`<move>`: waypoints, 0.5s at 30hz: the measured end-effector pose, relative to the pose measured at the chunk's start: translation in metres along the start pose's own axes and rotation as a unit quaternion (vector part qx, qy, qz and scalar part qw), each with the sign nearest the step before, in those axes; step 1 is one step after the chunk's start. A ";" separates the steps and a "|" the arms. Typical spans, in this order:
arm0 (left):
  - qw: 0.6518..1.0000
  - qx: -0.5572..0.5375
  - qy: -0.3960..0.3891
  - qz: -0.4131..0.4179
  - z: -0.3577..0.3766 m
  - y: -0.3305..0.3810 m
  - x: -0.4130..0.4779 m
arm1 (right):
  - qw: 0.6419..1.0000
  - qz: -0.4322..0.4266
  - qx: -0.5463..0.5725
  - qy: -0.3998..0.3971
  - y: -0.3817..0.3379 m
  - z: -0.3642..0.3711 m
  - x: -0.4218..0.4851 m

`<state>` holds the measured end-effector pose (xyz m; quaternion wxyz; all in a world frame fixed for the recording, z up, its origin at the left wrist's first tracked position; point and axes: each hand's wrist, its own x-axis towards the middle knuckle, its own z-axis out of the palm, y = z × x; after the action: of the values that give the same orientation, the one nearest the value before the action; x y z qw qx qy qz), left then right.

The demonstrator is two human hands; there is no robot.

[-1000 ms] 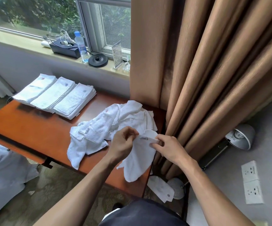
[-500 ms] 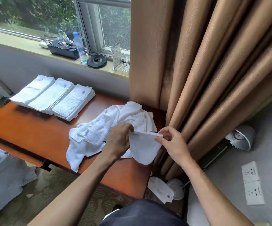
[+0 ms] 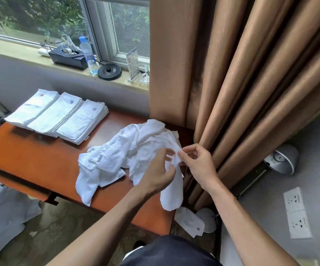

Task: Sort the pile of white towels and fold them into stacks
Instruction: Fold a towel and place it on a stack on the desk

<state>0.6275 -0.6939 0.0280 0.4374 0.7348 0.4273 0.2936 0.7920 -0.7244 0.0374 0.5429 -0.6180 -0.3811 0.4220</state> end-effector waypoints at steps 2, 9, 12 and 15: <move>0.998 -0.047 -0.034 -0.021 0.007 -0.002 0.001 | 1.000 -0.006 -0.002 0.008 -0.002 0.003 0.000; 1.000 -0.007 0.011 0.022 0.022 0.013 0.006 | 0.998 0.005 0.052 -0.021 -0.017 -0.005 -0.012; 1.000 0.004 0.022 0.019 0.023 0.010 0.006 | 0.999 0.024 0.025 -0.034 -0.020 -0.016 -0.014; 0.999 -0.012 0.040 0.000 0.021 0.010 0.007 | 0.994 0.006 -0.090 -0.068 -0.016 -0.030 -0.009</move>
<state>0.6513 -0.6982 0.0279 0.4288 0.7172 0.4406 0.3281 0.8166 -0.7414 0.0561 0.4551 -0.6367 -0.4497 0.4304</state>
